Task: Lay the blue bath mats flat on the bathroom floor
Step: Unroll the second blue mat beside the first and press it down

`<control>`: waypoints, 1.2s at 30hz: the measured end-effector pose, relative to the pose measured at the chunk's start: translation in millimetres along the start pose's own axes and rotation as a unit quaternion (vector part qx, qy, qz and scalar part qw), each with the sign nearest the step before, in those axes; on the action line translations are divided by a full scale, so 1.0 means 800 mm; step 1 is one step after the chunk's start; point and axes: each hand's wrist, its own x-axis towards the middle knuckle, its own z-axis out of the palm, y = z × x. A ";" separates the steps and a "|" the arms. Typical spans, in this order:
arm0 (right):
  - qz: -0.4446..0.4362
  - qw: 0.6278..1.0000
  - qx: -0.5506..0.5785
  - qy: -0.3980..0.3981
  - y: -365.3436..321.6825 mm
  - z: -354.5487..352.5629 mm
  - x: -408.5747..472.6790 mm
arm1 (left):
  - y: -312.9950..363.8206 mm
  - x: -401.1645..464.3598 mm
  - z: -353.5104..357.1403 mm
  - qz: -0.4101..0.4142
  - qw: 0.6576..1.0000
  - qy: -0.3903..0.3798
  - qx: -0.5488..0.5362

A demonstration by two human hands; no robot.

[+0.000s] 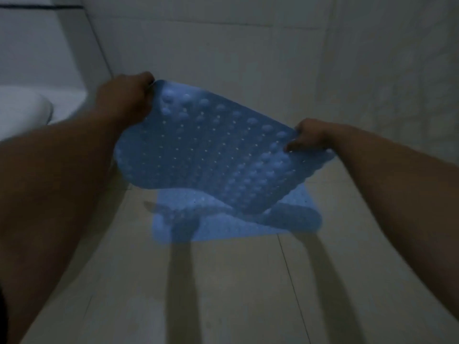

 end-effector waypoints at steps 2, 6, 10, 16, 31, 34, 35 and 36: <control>0.025 0.999 -0.005 -0.028 0.013 -0.047 -0.017 | 0.001 0.019 -0.019 0.020 0.997 -0.074 -0.028; 0.109 0.979 0.026 -0.173 0.030 -0.089 -0.030 | 0.016 0.033 -0.018 -0.027 0.952 -0.295 -0.069; 0.087 0.971 -0.134 -0.178 0.036 -0.024 -0.005 | 0.006 -0.003 0.052 -0.111 0.874 -0.464 -0.089; 0.128 0.957 -0.219 -0.139 0.053 0.225 0.023 | -0.015 -0.149 0.216 -0.092 0.905 -0.403 0.100; 0.169 0.983 -0.001 -0.077 0.094 0.543 -0.134 | 0.089 -0.530 0.318 -0.138 0.915 -0.379 -0.016; 0.167 0.983 -0.010 -0.078 0.097 0.544 -0.135 | 0.090 -0.529 0.319 -0.127 0.927 -0.352 -0.005; 0.168 0.983 -0.009 -0.079 0.097 0.544 -0.133 | 0.087 -0.527 0.322 -0.119 0.930 -0.347 -0.001; 0.169 0.982 -0.006 -0.081 0.097 0.544 -0.132 | 0.084 -0.526 0.325 -0.111 0.934 -0.340 0.004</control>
